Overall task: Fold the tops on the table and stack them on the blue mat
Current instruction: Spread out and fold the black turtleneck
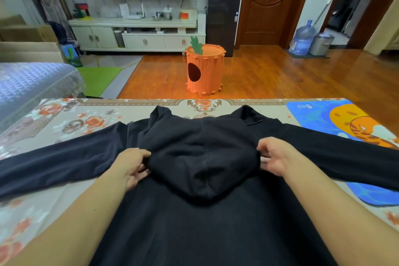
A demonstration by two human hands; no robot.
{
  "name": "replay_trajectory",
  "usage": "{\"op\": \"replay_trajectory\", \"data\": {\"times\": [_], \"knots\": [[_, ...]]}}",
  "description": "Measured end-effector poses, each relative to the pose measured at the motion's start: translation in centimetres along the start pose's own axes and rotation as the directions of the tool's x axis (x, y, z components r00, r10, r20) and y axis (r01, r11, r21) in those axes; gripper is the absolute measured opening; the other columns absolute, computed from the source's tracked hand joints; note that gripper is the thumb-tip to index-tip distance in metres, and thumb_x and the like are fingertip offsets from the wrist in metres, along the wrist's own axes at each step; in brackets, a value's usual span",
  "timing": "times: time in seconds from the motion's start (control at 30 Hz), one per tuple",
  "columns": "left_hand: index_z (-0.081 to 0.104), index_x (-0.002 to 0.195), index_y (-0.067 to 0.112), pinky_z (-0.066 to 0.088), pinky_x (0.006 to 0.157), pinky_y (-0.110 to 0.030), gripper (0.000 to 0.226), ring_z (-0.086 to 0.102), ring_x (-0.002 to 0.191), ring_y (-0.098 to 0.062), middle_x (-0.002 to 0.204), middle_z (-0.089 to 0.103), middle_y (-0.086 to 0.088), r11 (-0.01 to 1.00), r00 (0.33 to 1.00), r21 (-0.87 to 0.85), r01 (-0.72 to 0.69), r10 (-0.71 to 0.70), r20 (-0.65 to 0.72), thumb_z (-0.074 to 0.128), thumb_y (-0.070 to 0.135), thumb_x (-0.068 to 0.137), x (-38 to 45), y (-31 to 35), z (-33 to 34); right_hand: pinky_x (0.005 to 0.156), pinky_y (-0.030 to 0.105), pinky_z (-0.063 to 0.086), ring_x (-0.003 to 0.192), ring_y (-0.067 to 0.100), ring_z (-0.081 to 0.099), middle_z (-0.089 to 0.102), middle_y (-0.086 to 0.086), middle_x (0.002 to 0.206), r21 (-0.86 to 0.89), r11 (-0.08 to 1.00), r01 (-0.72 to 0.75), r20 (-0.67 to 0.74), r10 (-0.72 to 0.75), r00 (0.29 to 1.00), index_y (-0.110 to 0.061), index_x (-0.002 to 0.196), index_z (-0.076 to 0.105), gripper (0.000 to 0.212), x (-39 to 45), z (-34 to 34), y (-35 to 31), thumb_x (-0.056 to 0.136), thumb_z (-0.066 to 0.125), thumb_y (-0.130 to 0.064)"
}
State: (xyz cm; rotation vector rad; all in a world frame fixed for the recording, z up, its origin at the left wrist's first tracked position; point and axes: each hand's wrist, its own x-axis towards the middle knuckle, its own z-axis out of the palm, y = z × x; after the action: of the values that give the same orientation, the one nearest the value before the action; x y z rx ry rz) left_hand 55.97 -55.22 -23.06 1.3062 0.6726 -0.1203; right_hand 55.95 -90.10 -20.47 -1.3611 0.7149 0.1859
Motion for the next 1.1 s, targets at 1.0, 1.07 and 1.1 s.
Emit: {"op": "replay_trajectory", "data": {"times": [1.0,1.07,1.1], "knots": [[0.067,0.107,0.004,0.057,0.071,-0.037,0.014,0.071,0.09,-0.024,0.102,0.074,-0.012,0.968,0.994,-0.249,0.04,-0.013,0.11,0.06,0.004,0.095,0.1,-1.2,2.3,0.08,0.039,0.055,0.089,0.022,0.062,0.067,0.001,0.1,0.01,0.999,0.043,-0.06,-0.042,0.997,-0.019,0.107,0.065,0.025,4.4,1.4,0.1,0.084,0.064,-0.028],[0.068,0.116,0.01,0.059,0.08,-0.043,0.021,0.07,0.105,-0.026,0.113,0.073,-0.01,0.968,0.984,-0.219,0.124,-0.092,0.152,0.066,0.019,0.097,0.3,-0.7,2.1,0.087,0.045,0.056,0.096,0.028,0.066,0.069,0.003,0.108,-0.125,0.992,0.009,-0.077,-0.018,0.997,-0.018,0.114,0.065,0.036,5.0,2.0,-0.2,0.087,0.071,-0.042],[0.068,0.118,0.013,0.059,0.083,-0.044,0.025,0.069,0.108,-0.026,0.115,0.073,-0.008,0.97,0.974,-0.182,0.162,-0.128,0.187,0.068,0.025,0.096,0.4,0.1,2.1,0.088,0.046,0.055,0.099,0.031,0.065,0.068,0.005,0.111,-0.196,0.981,-0.012,-0.083,-0.004,0.997,-0.016,0.116,0.064,0.041,5.3,2.3,-0.3,0.087,0.073,-0.044]]}}
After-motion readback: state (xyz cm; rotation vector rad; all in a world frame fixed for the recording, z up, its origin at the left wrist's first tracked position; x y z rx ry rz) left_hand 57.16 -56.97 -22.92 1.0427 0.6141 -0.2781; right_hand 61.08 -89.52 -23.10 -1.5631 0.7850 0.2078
